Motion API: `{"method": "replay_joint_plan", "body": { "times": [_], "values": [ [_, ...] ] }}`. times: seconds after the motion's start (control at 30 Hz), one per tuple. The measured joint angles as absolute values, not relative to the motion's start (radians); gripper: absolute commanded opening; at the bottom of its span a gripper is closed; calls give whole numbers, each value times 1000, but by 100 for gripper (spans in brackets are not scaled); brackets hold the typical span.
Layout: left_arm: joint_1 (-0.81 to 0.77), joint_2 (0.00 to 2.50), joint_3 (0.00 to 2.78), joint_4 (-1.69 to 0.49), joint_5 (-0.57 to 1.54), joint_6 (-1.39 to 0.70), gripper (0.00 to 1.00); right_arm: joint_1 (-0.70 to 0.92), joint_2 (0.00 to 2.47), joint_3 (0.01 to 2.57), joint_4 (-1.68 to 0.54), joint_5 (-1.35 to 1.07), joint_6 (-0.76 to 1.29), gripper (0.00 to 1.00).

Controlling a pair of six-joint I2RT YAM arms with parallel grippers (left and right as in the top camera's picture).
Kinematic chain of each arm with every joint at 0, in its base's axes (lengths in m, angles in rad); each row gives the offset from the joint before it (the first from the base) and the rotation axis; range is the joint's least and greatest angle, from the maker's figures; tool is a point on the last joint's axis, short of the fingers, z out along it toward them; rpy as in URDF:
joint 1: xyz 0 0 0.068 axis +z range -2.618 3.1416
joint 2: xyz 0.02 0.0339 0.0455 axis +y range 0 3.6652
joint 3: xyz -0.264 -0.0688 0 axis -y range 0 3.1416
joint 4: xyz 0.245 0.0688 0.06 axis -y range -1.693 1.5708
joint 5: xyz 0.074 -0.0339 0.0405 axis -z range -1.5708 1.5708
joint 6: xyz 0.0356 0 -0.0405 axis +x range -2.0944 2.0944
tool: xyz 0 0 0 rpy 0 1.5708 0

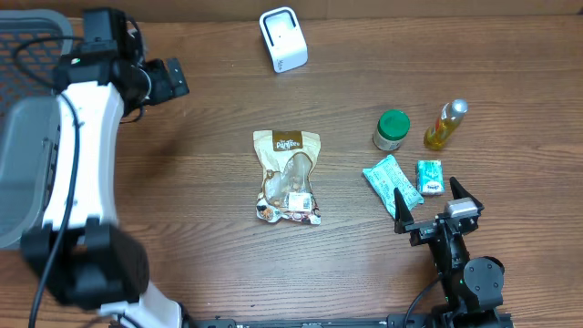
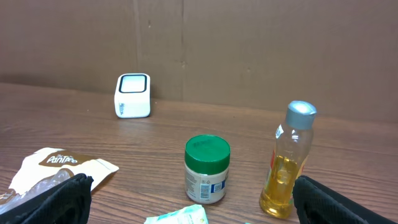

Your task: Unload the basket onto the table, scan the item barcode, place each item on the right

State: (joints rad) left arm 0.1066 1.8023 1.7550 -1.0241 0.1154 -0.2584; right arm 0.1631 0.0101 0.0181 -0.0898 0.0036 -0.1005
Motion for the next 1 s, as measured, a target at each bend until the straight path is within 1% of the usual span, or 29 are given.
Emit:
{"method": "replay_joint_plan", "body": {
  "times": [0.13, 0.33, 0.47, 0.57, 0.67, 0.9, 1.0],
  "values": [
    [107, 1582, 1755, -1021, 116, -258, 100, 163, 10, 19, -89, 3, -101, 100],
    [107, 1164, 1765, -1017, 115, -258, 100, 163, 10, 18, -89, 4, -101, 100],
    [107, 964, 1776, -1019, 115, -258, 99, 163, 10, 18, -89, 3, -101, 100],
    [107, 876, 1777, -1023, 116, -258, 99, 163, 10, 18, -90, 3, -101, 100],
    [107, 855, 1776, -1039, 116, -258, 100, 163, 10, 18, -90, 4, -101, 100],
    [107, 857, 1767, -1194, 116, -258, 99, 163, 10, 18, -91, 3, -101, 100],
    [107, 842, 1721, -1274, 115, -258, 100, 163, 10, 18, -89, 4, -101, 100]
  ]
}}
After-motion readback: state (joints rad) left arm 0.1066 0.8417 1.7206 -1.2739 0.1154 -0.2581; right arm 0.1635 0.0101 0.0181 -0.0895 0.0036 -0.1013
